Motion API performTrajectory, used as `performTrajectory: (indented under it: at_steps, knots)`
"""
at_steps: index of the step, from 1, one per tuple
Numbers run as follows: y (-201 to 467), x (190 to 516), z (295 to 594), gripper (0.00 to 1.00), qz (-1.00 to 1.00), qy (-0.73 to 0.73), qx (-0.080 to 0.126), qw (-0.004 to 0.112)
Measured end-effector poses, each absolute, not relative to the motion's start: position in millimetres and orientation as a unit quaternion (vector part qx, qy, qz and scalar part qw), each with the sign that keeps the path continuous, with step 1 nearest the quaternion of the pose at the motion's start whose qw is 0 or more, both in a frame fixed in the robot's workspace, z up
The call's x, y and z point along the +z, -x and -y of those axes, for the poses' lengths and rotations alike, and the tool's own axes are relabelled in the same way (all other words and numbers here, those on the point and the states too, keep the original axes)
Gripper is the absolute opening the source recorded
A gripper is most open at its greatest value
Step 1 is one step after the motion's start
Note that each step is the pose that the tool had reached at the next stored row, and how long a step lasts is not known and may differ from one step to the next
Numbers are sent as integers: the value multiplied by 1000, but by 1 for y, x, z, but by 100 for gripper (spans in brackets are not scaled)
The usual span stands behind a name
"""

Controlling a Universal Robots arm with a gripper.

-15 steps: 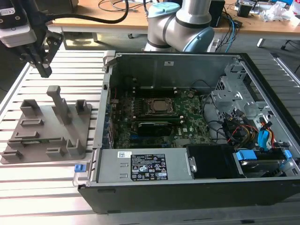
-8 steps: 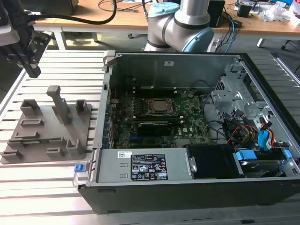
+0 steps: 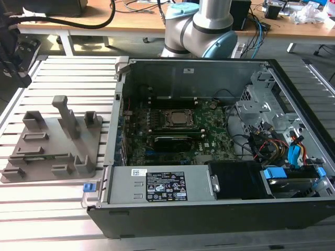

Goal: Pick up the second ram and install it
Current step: 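Reach for the second ram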

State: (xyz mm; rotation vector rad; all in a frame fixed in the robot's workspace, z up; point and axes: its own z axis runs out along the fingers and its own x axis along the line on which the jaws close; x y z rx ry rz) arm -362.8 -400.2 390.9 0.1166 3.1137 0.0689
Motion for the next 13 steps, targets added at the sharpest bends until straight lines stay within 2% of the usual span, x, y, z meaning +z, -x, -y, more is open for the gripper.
performTrajectory:
  at_steps: [10, 11, 12, 13]
  knots:
    - [376, 389, 411, 11, -999, -37, 22, 12]
    - [376, 389, 411, 11, -999, -34, 17, -8]
    - [376, 389, 411, 11, -999, -31, 15, -14]
    - [376, 389, 411, 11, -999, -25, 14, -14]
